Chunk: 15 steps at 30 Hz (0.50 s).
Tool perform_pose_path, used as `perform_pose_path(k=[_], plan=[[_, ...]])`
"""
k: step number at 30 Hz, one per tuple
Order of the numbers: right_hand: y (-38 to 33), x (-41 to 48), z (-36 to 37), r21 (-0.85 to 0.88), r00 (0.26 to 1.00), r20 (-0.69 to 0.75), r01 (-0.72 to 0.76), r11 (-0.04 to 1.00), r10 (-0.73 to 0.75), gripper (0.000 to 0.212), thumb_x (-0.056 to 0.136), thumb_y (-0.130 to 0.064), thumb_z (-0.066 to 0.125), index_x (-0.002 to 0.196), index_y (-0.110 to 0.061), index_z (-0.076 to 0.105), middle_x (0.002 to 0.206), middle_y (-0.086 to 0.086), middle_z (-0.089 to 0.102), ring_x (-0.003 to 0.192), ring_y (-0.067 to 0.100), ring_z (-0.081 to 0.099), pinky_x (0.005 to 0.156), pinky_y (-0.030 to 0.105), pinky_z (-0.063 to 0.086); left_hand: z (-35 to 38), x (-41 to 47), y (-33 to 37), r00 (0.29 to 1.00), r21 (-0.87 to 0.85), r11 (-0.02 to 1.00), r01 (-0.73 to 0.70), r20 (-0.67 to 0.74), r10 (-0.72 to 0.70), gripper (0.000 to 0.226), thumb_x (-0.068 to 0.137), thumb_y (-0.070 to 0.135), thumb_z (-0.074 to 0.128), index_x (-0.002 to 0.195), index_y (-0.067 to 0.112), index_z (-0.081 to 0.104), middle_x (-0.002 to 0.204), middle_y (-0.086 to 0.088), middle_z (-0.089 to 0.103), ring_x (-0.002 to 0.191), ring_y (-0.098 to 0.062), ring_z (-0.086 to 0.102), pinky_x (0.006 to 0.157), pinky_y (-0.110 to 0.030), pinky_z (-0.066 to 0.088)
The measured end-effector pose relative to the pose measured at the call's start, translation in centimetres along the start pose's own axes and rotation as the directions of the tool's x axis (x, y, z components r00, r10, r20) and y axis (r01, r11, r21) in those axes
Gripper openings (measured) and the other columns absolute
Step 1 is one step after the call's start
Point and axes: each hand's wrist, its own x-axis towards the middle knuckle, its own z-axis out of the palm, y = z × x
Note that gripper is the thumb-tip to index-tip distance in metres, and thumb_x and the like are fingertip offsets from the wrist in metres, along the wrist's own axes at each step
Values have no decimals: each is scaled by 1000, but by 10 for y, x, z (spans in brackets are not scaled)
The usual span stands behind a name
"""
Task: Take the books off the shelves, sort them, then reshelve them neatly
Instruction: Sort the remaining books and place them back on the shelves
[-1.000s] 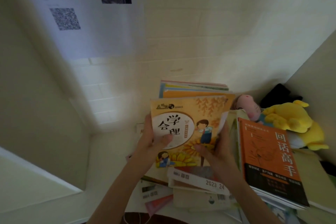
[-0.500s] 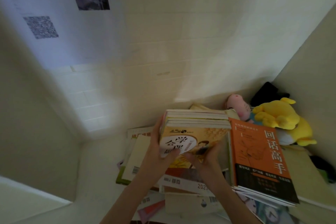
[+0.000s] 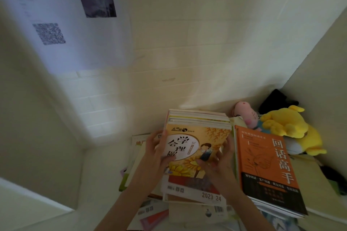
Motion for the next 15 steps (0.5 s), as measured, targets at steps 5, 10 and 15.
perform_pose_path(k=[5, 10, 15], plan=[[-3, 0, -1, 20, 999, -32, 12, 1000, -11, 114, 74, 17, 70, 114, -79, 23, 132, -23, 42, 113, -4, 56, 88, 26, 54, 3, 7, -6, 996, -22, 999, 36, 88, -34, 70, 94, 41, 43, 134, 68, -7, 137, 10, 22, 113, 1, 37, 83, 3, 38], [-18, 4, 0, 66, 999, -45, -28, 997, 31, 106, 71, 21, 69, 124, -58, 21, 124, -12, 42, 102, -2, 60, 76, 20, 54, -4, 12, 0, 990, -55, 993, 107, 98, -102, 69, 92, 43, 40, 122, 78, -11, 131, 4, 28, 106, -7, 43, 80, -14, 50], [-45, 5, -4, 76, 999, 38, -5, 997, 2, 99, 65, 19, 75, 123, -46, 28, 122, -9, 42, 93, -6, 63, 69, 16, 53, -29, 7, 19, 990, -79, 987, 139, 27, -138, 89, 95, 23, 55, 119, 81, -8, 125, 9, 33, 111, -9, 45, 86, -29, 54]])
